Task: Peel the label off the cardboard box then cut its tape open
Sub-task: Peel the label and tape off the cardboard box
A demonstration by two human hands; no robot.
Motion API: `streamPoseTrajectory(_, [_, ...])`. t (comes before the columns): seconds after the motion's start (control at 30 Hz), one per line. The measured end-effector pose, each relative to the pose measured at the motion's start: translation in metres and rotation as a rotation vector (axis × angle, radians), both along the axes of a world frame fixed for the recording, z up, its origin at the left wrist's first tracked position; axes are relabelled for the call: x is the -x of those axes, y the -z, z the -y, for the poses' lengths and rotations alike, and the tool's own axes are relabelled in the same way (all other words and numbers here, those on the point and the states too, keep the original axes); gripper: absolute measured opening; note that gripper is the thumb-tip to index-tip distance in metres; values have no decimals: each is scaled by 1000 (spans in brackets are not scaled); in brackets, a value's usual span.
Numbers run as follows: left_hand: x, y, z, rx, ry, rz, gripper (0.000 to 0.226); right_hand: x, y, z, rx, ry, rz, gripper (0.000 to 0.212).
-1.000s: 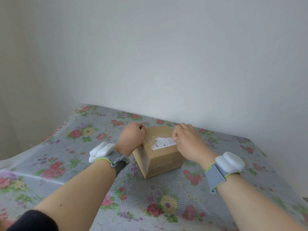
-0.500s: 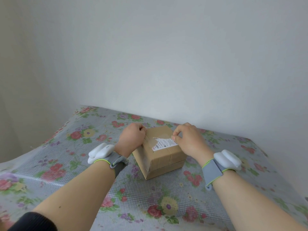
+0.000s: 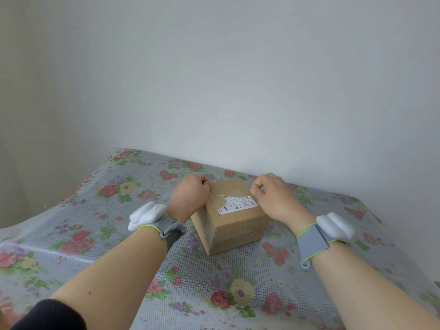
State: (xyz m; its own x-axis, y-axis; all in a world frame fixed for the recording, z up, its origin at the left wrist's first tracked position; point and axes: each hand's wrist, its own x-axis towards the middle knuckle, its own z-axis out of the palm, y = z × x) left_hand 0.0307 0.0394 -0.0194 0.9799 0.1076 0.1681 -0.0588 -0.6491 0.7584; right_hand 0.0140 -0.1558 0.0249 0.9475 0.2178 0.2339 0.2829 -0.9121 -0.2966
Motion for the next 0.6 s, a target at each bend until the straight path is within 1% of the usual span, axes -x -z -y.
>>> streamPoseTrajectory(0.03, [0,0,0,-2,3,-1,25,2,-3,2,14,3,67,12])
streamPoseTrajectory(0.1, [0,-1,0,-7,5,-1,25,5,-8,3,138,-29,159,13])
streamPoseTrajectory(0.23, [1,-1,0,-9,5,-2,24,2,-8,-3,398,-102,287,22])
streamPoseTrajectory(0.3, [1,-1,0,-8,8,-1,24,0,-4,-5,469,-110,331,24])
streamPoseTrajectory(0.47, [1,-1,-1,-8,13,7,25,1,-1,-5,508,-145,344,23])
streamPoseTrajectory(0.6, [0,-1,-1,-13,12,3,25,1,-2,-5,457,-154,289,22])
